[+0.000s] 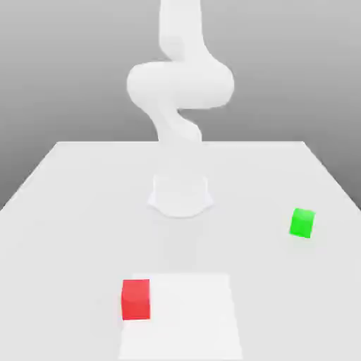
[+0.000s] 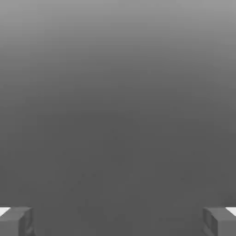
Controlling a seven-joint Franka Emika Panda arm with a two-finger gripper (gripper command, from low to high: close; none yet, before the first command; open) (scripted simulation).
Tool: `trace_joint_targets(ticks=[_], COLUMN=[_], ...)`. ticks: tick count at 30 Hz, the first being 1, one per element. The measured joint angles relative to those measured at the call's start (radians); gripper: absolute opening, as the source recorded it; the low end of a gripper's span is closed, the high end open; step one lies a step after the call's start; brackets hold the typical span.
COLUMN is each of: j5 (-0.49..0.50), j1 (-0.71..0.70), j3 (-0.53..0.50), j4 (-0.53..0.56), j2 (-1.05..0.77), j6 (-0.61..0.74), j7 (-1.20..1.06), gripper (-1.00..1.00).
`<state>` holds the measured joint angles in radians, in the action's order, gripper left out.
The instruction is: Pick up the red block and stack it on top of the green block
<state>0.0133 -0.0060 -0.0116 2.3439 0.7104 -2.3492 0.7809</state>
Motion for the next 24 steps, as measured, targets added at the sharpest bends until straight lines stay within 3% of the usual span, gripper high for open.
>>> trace_joint_targets(ticks=[14,20,24], j5=[0.027,-0.022,-0.078], j1=[-0.029,-0.057,-0.075], j3=[-0.099,-0.120,-0.093], j4=[0.250,0.354,0.352], j2=[-0.515,-0.733,-0.879], j6=[-0.282,-0.402,-0.516], j7=[-0.145,-0.249,-0.300], gripper=[0.00,0.00,0.00])
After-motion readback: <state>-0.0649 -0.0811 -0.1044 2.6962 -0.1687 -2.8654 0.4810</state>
